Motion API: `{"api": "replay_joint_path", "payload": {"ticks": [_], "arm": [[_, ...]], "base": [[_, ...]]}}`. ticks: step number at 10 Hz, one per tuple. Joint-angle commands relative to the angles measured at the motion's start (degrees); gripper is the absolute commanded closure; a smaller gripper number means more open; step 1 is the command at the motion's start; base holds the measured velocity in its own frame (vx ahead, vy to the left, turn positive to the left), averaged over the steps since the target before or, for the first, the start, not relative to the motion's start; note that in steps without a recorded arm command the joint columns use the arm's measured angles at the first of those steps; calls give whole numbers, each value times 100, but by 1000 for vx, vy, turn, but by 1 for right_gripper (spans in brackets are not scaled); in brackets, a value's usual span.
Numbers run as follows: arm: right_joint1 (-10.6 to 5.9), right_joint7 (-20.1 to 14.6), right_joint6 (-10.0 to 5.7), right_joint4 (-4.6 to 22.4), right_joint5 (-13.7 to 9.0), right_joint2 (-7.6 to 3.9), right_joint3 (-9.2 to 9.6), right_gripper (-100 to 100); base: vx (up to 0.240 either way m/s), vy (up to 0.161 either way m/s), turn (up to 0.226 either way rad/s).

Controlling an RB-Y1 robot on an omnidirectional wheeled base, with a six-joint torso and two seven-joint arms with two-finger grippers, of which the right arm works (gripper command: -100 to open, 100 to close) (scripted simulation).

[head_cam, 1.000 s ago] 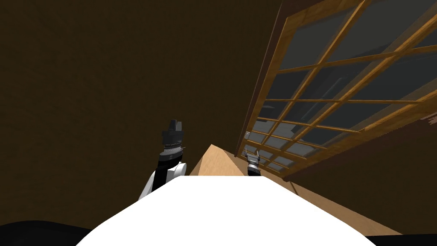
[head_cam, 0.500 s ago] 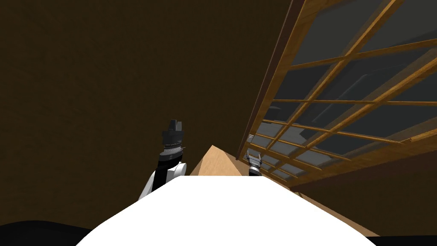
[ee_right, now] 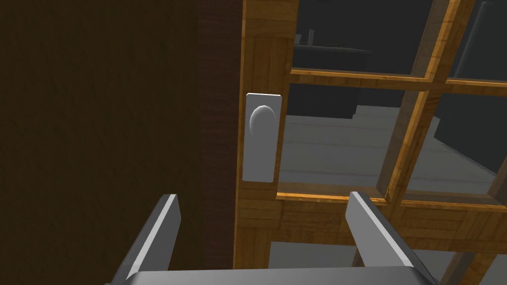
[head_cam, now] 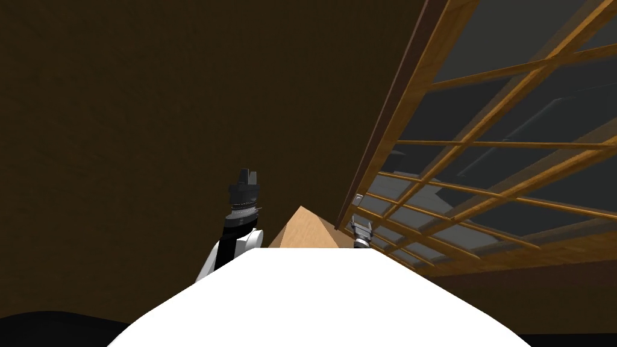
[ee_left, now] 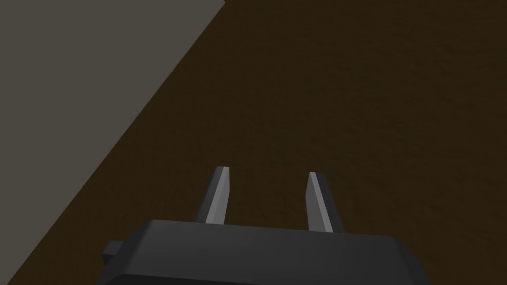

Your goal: Pull the door open

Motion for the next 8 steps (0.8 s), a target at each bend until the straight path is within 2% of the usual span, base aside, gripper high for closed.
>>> {"api": "replay_joint_path", "payload": {"ticks": [1, 6, 7, 8], "arm": [[-56, -160, -102, 219, -195, -23, 45, -100], [-141, -554, -344, 710, -696, -113, 156, -100], [-125, -510, -307, 644, -637, -115, 139, -100], [-107, -710, -331, 751, -639, -229, 145, -100]], "base": [[105, -53, 116], [126, -79, 102], [68, -43, 27], [122, 9, -8]]}}
